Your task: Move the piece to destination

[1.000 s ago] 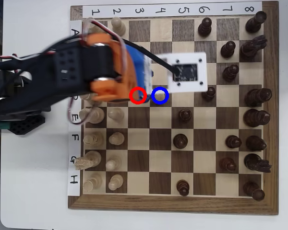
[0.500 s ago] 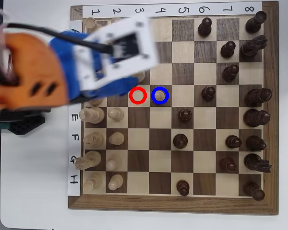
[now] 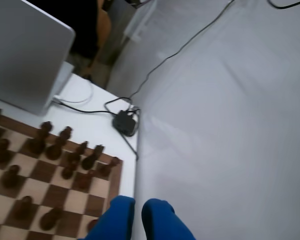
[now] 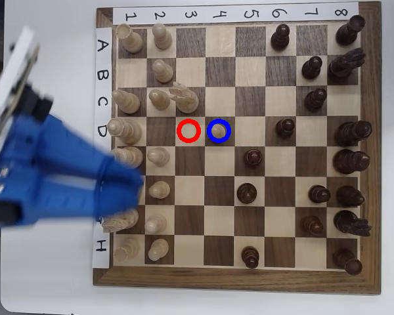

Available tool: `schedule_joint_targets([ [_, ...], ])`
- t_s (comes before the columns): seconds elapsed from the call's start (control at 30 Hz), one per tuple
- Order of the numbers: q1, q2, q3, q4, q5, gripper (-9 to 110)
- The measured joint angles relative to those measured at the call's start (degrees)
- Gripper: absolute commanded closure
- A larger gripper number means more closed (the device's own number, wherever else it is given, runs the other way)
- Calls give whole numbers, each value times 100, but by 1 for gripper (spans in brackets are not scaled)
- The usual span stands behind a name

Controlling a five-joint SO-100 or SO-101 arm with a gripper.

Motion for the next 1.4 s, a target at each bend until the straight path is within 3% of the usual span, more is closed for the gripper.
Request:
schedule_joint_targets([
  [0.53,3287,1406,3340,-2514,-2663,101],
  [1.07,6442,3331,6214,-2856,-4746,97],
  [1.4,7374,4324,8288,-2856,-5476,98],
])
